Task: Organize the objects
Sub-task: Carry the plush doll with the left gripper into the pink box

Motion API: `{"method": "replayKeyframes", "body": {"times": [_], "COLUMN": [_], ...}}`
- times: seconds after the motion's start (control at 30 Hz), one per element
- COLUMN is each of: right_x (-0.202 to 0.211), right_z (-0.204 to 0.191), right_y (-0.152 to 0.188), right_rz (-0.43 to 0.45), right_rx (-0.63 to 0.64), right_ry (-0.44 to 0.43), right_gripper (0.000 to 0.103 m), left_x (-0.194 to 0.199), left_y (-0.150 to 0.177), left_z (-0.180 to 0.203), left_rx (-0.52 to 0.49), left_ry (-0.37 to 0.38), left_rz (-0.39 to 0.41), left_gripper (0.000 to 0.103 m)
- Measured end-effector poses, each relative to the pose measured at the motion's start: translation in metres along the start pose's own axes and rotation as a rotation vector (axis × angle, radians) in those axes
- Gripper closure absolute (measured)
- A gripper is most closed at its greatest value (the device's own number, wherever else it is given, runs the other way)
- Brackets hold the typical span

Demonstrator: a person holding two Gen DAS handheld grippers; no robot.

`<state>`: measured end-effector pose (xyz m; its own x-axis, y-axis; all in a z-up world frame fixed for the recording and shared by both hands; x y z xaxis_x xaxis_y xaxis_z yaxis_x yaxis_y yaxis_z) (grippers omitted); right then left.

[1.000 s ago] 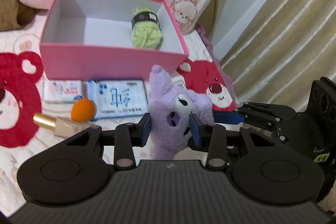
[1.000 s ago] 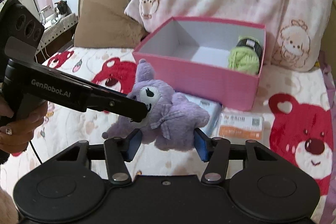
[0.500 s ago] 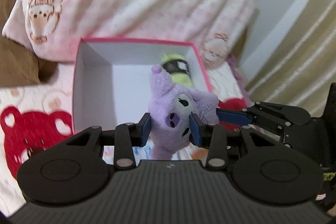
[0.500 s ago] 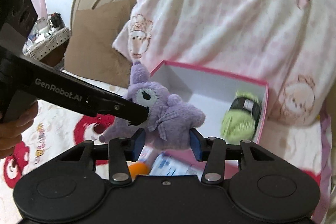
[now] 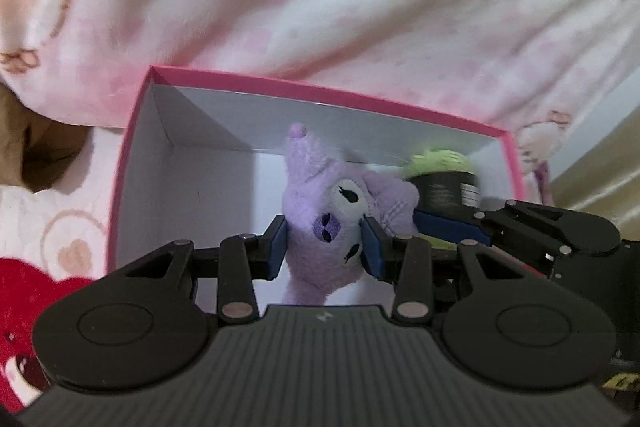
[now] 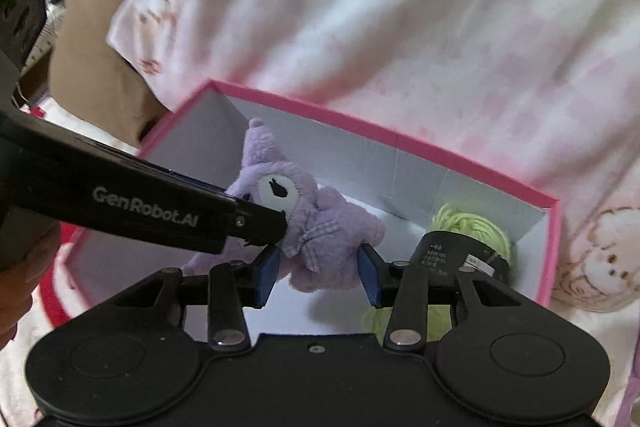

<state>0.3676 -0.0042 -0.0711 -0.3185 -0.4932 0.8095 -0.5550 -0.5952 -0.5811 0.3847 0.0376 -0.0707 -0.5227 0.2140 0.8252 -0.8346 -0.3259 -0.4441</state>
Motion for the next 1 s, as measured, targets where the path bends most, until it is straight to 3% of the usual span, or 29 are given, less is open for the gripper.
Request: {"method": "replayKeyframes", "body": {"times": [0.07, 0.1, 0.13, 0.33, 0.4, 0.47, 0.6, 0.7, 0.8, 0.87, 0.97, 1.0], "right_x": [-0.012, -0.016, -0.019, -0.028, -0.024, -0.020, -0.018, -0.026, -0.037, -0.041, -0.045, -0.046], "right_z": [0.003, 0.003, 0.004, 0.007, 0.010, 0.011, 0.006, -0.002, -0.009, -0.015, -0.018, -0.017], "right_y": [-0.002, -0.003, -0.003, -0.004, -0.003, 0.000, 0.010, 0.017, 0.022, 0.022, 0.017, 0.015], "right_rz": [-0.020, -0.027, -0.042, -0.068, -0.058, -0.067, -0.122, -0.161, -0.194, -0.214, -0.221, -0.215], "right_rx": [-0.003, -0.006, -0.018, -0.005, -0.011, -0.017, 0.008, 0.048, 0.046, 0.062, 0.052, 0.038], "right_ry": [0.009, -0.005, -0.015, 0.031, 0.030, 0.001, -0.070, -0.075, -0.054, -0.052, -0.031, -0.033], "right_gripper": [0.063, 0.088, 0.094, 0.094, 0.092, 0.087, 0.086, 0.080, 0.062, 0.059, 0.059, 0.060], "left_x": [-0.014, -0.021, -0.027, -0.049, -0.053, -0.056, -0.048, -0.044, -0.046, -0.051, -0.054, -0.053], "left_y": [-0.004, -0.006, -0.007, -0.012, -0.010, -0.008, -0.003, 0.003, 0.008, 0.008, 0.006, 0.005], "left_z": [-0.005, -0.007, -0.008, -0.006, -0.006, -0.007, -0.004, -0.003, -0.007, -0.010, -0.013, -0.015], "left_rx": [0.024, 0.032, 0.050, 0.067, 0.055, 0.050, 0.038, 0.017, 0.027, 0.043, 0.064, 0.072], "left_ry": [0.004, 0.022, 0.050, 0.041, 0.003, -0.021, -0.008, -0.021, -0.035, -0.042, -0.037, -0.025], "left_rz": [-0.016, -0.031, -0.049, -0.055, -0.060, -0.064, -0.044, -0.040, -0.062, -0.075, -0.067, -0.061], "left_gripper": [0.064, 0.067, 0.068, 0.067, 0.067, 0.067, 0.067, 0.062, 0.059, 0.059, 0.062, 0.071]}}
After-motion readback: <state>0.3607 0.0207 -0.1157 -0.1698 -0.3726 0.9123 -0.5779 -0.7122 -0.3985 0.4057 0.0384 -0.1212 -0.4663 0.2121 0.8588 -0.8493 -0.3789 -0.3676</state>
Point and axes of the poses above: each gripper's, at about its wrist camera, not at the fingertips, and x roughly against the way its jaws point, z to its right, y to its underside, the point moved 6 cm from there along -x, roughly the way its jaws point, and after that the axes turned 1 degree about -y, right-handed, at the moved point
